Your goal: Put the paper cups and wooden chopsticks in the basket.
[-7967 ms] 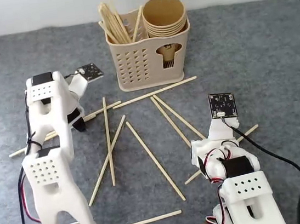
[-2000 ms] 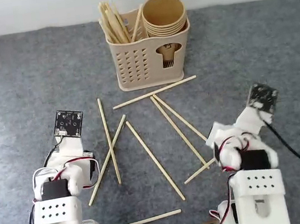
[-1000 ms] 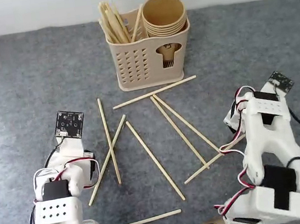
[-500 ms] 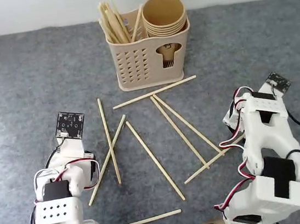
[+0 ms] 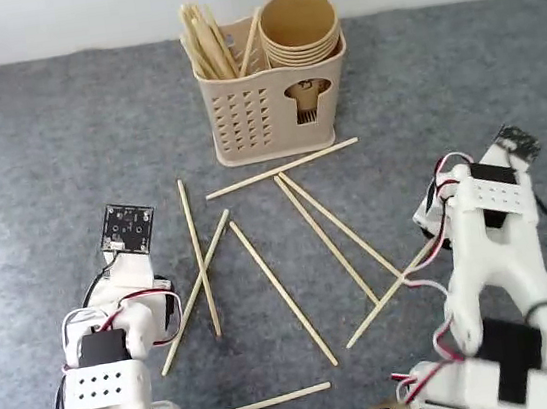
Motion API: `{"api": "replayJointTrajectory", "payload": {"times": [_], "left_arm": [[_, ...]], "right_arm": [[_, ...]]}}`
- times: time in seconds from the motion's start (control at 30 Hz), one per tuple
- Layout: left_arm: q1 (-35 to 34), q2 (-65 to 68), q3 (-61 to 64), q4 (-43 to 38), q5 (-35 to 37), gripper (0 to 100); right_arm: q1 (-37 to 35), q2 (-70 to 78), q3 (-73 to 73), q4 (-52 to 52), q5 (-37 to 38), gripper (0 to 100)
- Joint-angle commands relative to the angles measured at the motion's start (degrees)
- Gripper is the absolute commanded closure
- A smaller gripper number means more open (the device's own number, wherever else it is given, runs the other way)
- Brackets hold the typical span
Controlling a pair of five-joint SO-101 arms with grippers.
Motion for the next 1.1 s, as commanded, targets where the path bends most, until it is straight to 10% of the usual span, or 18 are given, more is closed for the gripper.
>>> {"api": "replayJointTrajectory", "payload": {"times": [0.0, 0.43, 1.07], "left_arm": [[0.09, -1.05, -0.48, -1.05, -0.53, 91], [0.09, -1.05, -0.40, -0.88, -0.53, 91], [0.26, -1.05, 0.13, -0.88, -0.62, 91]], "right_arm": [[-0.04, -12.18, -2.02, 2.77, 4.04, 99.1], [-16.84, -44.09, -2.02, -4.26, 17.41, 99.1], [-35.91, -33.19, -1.93, -64.40, 23.56, 99.1]]}}
